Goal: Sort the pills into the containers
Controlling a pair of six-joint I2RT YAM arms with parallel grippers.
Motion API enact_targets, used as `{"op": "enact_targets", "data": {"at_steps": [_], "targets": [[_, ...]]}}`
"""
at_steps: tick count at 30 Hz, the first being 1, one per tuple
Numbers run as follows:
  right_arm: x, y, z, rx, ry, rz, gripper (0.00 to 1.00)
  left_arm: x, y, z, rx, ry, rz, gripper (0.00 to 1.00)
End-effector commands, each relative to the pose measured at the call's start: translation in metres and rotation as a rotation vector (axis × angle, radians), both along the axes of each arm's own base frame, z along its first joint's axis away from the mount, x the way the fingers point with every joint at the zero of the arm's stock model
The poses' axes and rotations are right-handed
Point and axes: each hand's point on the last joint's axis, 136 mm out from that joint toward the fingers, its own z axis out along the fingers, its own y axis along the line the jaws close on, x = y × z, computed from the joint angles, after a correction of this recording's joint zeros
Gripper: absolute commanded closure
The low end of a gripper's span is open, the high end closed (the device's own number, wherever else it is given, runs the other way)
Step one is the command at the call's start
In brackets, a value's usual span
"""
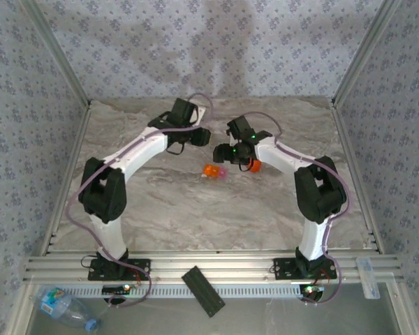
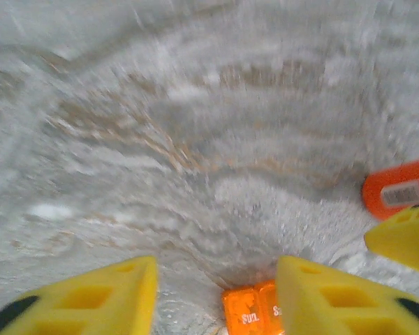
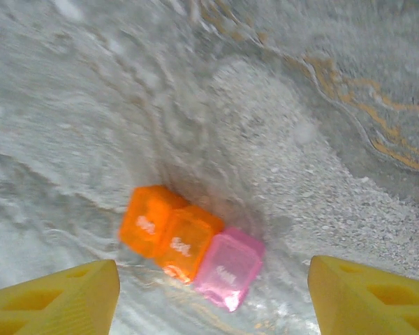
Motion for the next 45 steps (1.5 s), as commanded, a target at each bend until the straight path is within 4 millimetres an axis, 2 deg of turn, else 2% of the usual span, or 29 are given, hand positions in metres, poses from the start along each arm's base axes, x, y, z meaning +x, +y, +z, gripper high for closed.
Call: {"op": "enact_targets", "data": {"at_steps": [1,3,5,6,8,11,13,15,17,20,22,24,26,28,30,35,38,42,45], "targets": [[0.008,0.0,0.08,0.101,-0.122,-0.004,0.25,0.007,0.022,0.072,-0.071,-0.148,0.063,0.37],[0.013,-0.01,0.115,0.14,-0.192,-0.028,0.2,0.007,0.037,0.096,-0.085,-0.205,0.096,0.21],[0.02,-0.03,0.151,0.168,-0.271,-0.071,0.09,0.006,0.055,0.117,-0.085,-0.264,0.129,0.01],[0.022,-0.041,0.163,0.175,-0.3,-0.094,0.01,0.005,0.061,0.125,-0.081,-0.291,0.142,0.01],[0.027,-0.067,0.187,0.162,-0.377,-0.129,0.0,0.002,0.078,0.139,-0.061,-0.356,0.175,0.0],[0.031,-0.109,0.202,0.098,-0.443,-0.191,0.0,-0.005,0.101,0.153,-0.035,-0.466,0.224,0.01],[0.033,-0.148,0.203,0.007,-0.487,-0.275,0.0,-0.009,0.119,0.157,0.007,-0.594,0.269,0.0],[0.034,-0.181,0.2,-0.061,-0.515,-0.349,0.0,-0.014,0.145,0.152,0.047,-0.698,0.381,0.0],[0.033,-0.217,0.189,-0.115,-0.502,-0.432,0.0,-0.021,0.166,0.14,0.125,-0.747,0.409,0.0],[0.032,-0.26,0.16,-0.092,-0.471,-0.586,0.0,-0.028,0.198,0.102,0.176,-0.666,0.45,0.0],[0.028,-0.284,0.13,-0.055,-0.478,-0.665,0.0,-0.033,0.225,0.075,0.195,-0.647,0.512,0.0],[0.022,-0.306,0.11,-0.107,-0.524,-0.734,0.0,-0.04,0.252,0.053,0.193,-0.633,0.588,0.0],[0.015,-0.321,0.091,-0.19,-0.547,-0.773,0.0,-0.048,0.271,0.033,0.199,-0.62,0.62,0.0],[0.007,-0.331,0.07,-0.272,-0.554,-0.792,0.0,-0.057,0.285,0.008,0.228,-0.59,0.642,0.0],[0.001,-0.336,0.052,-0.324,-0.563,-0.783,0.0,-0.063,0.289,-0.016,0.242,-0.556,0.628,0.0],[-0.006,-0.328,0.017,-0.404,-0.615,-0.673,0.0,-0.066,0.29,-0.063,0.207,-0.537,0.643,0.0],[-0.009,-0.322,-0.002,-0.409,-0.63,-0.631,0.0,-0.059,0.286,-0.063,0.186,-0.586,0.625,0.0],[-0.005,-0.305,0.001,-0.416,-0.74,-0.529,0.0,-0.052,0.283,-0.084,0.166,-0.577,0.598,0.0],[-0.008,-0.291,-0.017,-0.384,-0.788,-0.458,0.0,-0.044,0.281,-0.095,0.153,-0.537,0.564,0.0]]}}
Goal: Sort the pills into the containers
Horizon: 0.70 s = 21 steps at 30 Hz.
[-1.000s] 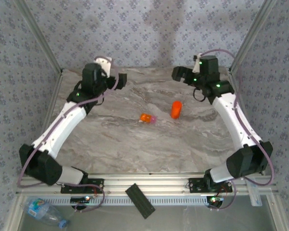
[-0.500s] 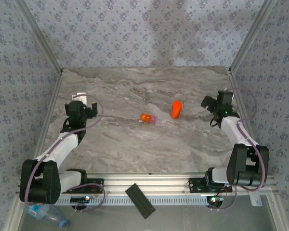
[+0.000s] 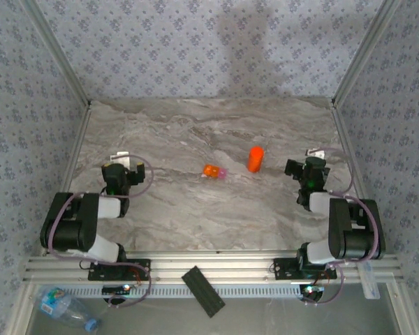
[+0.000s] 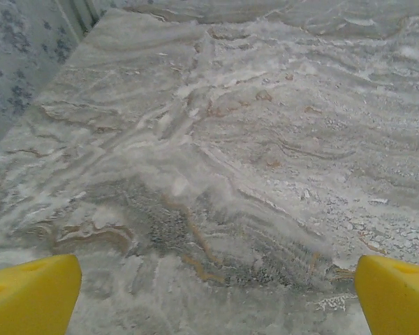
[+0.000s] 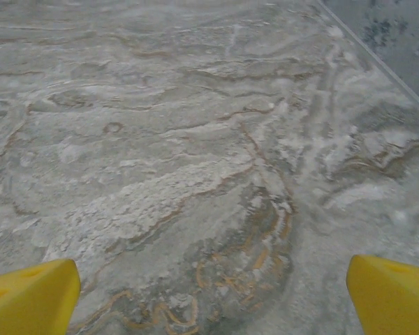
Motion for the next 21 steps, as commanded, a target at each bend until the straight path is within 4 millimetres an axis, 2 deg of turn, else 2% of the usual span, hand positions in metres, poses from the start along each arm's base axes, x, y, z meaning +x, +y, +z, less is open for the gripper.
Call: {"op": "enact_targets", "data": {"at_steps": [1,7,21], "targets": [[0.01,0.018,0.015,-0.079,-0.18,0.116,0.0,0.017,-0.008,0.019,-0.052,-0.059,-0.07,0.0],[0.021,0.024,0.008,-0.049,-0.079,0.166,0.0,0.024,0.002,0.017,-0.121,-0.031,-0.059,0.0],[0.022,0.027,0.01,-0.06,-0.088,0.176,0.0,0.024,0.001,0.016,-0.114,-0.028,-0.056,0.0]]}}
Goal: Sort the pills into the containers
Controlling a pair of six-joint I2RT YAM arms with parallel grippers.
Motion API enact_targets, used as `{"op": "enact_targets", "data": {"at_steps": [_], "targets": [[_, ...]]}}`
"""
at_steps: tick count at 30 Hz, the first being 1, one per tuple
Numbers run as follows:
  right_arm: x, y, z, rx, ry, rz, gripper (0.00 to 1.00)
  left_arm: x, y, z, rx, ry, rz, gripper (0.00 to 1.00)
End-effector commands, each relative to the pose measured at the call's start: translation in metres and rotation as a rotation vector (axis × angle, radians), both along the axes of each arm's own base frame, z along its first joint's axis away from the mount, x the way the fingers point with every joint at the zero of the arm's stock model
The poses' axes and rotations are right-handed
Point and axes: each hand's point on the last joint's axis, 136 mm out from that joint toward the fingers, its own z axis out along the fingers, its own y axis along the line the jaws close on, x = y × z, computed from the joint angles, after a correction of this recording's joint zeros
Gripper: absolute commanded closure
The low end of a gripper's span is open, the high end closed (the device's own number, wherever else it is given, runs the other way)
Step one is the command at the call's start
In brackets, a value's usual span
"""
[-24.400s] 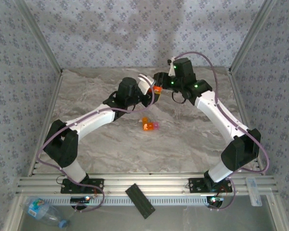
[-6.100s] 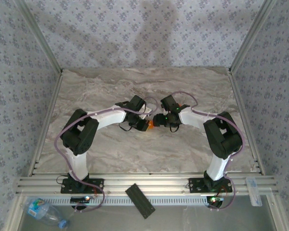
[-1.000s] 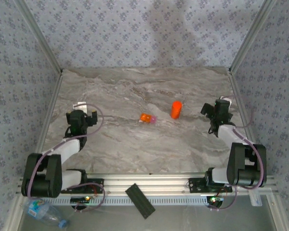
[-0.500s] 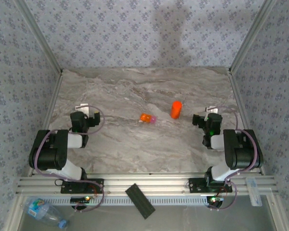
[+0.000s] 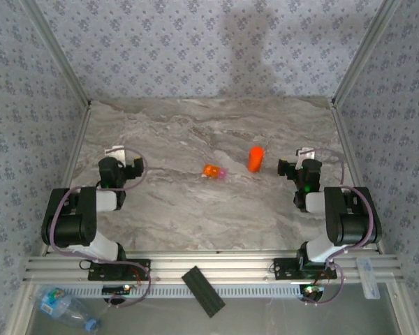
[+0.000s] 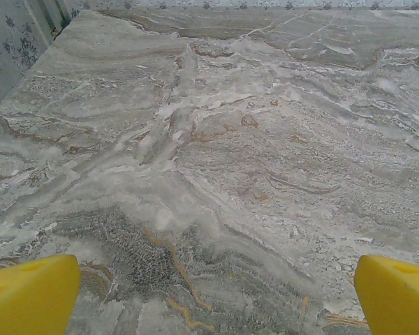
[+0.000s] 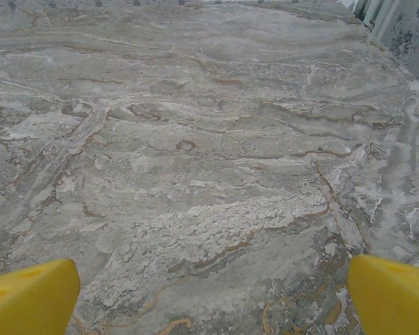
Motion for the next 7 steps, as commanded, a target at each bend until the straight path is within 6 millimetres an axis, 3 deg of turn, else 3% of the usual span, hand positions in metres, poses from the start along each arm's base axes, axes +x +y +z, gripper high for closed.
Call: {"op": "enact_targets", "data": {"at_steps": [1,7], "targets": [[0.0058,0.0006,0.0068,-0.009,-0.014,0.018,0.0,0.0034,-0.0034,0.0045,-0.017,-0.013,-0.01,0.0],[0.0049,0.0013,0.0087,-0.005,-0.024,0.024,0.0,0.0033,-0.0037,0.0041,-0.016,-0.012,-0.011,0.0]]}}
